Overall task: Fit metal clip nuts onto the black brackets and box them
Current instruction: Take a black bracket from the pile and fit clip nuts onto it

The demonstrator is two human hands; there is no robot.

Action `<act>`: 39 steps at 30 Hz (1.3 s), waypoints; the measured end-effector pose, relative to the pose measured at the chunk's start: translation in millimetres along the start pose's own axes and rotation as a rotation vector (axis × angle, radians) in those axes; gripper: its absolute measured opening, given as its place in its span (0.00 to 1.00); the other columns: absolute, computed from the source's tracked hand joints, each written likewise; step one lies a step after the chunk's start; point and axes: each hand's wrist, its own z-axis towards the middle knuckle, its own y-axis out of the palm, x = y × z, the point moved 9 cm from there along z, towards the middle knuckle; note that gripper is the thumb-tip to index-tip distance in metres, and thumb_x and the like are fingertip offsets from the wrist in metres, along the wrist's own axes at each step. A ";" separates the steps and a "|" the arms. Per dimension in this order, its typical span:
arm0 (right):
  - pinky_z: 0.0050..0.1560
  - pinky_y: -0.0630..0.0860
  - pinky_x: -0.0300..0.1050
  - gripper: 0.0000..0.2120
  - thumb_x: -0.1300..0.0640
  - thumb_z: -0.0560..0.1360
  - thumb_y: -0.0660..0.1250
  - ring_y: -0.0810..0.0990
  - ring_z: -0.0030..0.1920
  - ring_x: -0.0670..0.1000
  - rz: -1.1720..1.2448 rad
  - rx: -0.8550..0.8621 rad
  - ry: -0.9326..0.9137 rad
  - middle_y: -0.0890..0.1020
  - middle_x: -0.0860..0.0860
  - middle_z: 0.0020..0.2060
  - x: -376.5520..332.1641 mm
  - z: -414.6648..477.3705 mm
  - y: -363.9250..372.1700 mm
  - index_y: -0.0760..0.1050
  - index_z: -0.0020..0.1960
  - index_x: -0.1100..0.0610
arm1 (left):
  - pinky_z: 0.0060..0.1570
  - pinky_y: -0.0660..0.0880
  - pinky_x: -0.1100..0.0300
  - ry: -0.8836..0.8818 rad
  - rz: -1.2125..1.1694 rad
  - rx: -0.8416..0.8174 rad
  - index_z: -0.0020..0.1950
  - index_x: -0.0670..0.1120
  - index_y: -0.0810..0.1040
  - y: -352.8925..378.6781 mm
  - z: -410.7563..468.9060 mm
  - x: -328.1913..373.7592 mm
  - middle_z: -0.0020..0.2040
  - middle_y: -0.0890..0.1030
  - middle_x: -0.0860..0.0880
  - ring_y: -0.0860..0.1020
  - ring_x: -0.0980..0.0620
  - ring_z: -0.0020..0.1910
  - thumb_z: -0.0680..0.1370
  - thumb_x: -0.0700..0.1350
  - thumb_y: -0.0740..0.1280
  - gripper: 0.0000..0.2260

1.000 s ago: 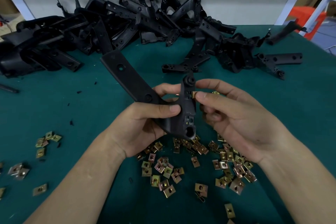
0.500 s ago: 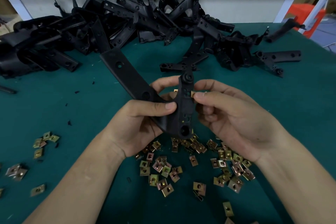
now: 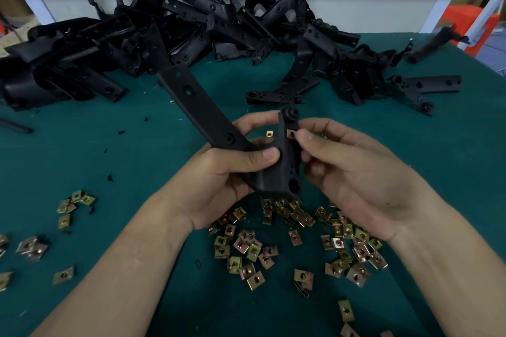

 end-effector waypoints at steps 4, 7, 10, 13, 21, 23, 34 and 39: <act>0.48 0.81 0.37 0.16 0.73 0.80 0.58 0.86 0.53 0.51 0.124 0.080 0.037 0.86 0.59 0.54 7.8 3.0 -8.3 0.79 0.61 0.62 | 0.51 0.82 0.54 0.058 -0.086 0.114 0.62 0.48 0.82 -14.7 1.9 6.1 0.54 0.85 0.41 0.85 0.44 0.53 0.73 0.37 0.71 0.19; 0.49 0.82 0.39 0.14 0.75 0.80 0.57 0.87 0.52 0.54 0.092 0.128 0.008 0.84 0.61 0.51 8.6 1.5 -11.1 0.79 0.57 0.65 | 0.49 0.82 0.55 0.107 -0.164 0.134 0.61 0.48 0.82 -21.4 0.9 14.5 0.53 0.85 0.42 0.85 0.43 0.51 0.71 0.38 0.71 0.18; 0.47 0.82 0.39 0.09 0.69 0.80 0.62 0.87 0.50 0.54 -0.065 0.092 0.009 0.86 0.60 0.50 7.8 -0.1 -6.3 0.79 0.57 0.64 | 0.51 0.82 0.54 0.118 -0.180 0.150 0.61 0.49 0.82 -24.6 0.8 17.4 0.54 0.85 0.42 0.85 0.45 0.51 0.70 0.38 0.72 0.19; 0.44 0.81 0.37 0.08 0.65 0.77 0.67 0.87 0.46 0.51 -0.157 0.049 -0.006 0.87 0.57 0.45 5.0 -1.3 0.6 0.80 0.55 0.62 | 0.54 0.81 0.53 0.116 -0.168 0.143 0.64 0.48 0.80 -23.7 0.8 16.6 0.56 0.84 0.41 0.84 0.43 0.53 0.71 0.38 0.72 0.21; 0.45 0.81 0.37 0.10 0.62 0.67 0.72 0.85 0.44 0.49 0.016 -0.058 0.011 0.85 0.57 0.45 5.9 -2.3 12.1 0.86 0.47 0.57 | 0.52 0.82 0.52 0.126 -0.166 0.099 0.64 0.49 0.80 -19.2 1.1 16.9 0.52 0.85 0.41 0.85 0.43 0.50 0.71 0.39 0.72 0.21; 0.42 0.81 0.36 0.10 0.61 0.69 0.72 0.85 0.41 0.48 0.011 -0.059 0.013 0.86 0.55 0.43 6.1 -2.5 12.1 0.86 0.49 0.57 | 0.50 0.82 0.53 0.125 -0.165 0.096 0.64 0.49 0.80 -19.0 0.8 17.3 0.51 0.86 0.42 0.85 0.44 0.49 0.71 0.38 0.72 0.21; 0.43 0.79 0.35 0.10 0.58 0.70 0.69 0.83 0.39 0.46 -0.069 -0.036 -0.013 0.84 0.49 0.38 4.0 -2.5 8.8 0.87 0.47 0.53 | 0.51 0.82 0.54 0.120 -0.174 0.091 0.61 0.51 0.82 -21.5 1.3 15.1 0.51 0.86 0.44 0.85 0.46 0.49 0.70 0.38 0.72 0.20; 0.43 0.80 0.36 0.10 0.58 0.68 0.71 0.83 0.39 0.46 -0.032 -0.046 -0.009 0.84 0.50 0.38 2.2 -3.1 11.0 0.87 0.48 0.53 | 0.53 0.81 0.52 0.122 -0.176 0.083 0.61 0.51 0.82 -21.9 0.9 15.5 0.52 0.86 0.42 0.85 0.45 0.51 0.71 0.38 0.72 0.19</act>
